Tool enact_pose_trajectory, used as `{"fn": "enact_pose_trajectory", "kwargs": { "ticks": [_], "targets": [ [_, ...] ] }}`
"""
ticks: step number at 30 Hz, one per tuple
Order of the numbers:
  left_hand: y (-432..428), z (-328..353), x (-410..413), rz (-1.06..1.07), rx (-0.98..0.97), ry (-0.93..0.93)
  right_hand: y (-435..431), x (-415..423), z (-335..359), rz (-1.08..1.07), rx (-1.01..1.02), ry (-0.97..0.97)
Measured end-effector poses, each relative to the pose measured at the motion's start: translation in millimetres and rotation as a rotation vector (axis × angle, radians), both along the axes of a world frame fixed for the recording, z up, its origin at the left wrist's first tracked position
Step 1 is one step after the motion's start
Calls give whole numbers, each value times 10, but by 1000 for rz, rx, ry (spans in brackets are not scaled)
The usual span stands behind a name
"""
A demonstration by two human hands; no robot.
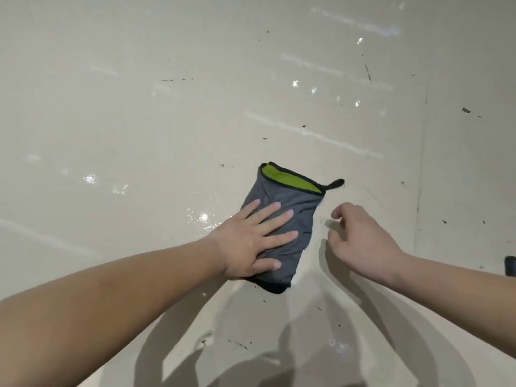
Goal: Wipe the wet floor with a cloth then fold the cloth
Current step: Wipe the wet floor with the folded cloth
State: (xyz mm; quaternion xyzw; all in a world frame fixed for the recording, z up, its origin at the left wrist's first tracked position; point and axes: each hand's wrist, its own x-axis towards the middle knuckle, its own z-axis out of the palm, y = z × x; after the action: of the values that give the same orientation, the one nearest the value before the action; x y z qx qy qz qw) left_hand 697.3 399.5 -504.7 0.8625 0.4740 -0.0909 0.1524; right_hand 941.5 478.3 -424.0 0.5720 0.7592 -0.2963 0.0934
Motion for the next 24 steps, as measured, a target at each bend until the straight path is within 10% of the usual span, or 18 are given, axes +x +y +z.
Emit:
{"fn": "enact_pose_trajectory", "kwargs": {
  "ticks": [10, 24],
  "targets": [
    [-409, 716, -736, 212, -87, -20, -155, -557, -225, 629, -53, -118],
    [568, 1143, 292, 59, -125, 100, 179, 673, -854, -93, 241, -309]
  ]
}}
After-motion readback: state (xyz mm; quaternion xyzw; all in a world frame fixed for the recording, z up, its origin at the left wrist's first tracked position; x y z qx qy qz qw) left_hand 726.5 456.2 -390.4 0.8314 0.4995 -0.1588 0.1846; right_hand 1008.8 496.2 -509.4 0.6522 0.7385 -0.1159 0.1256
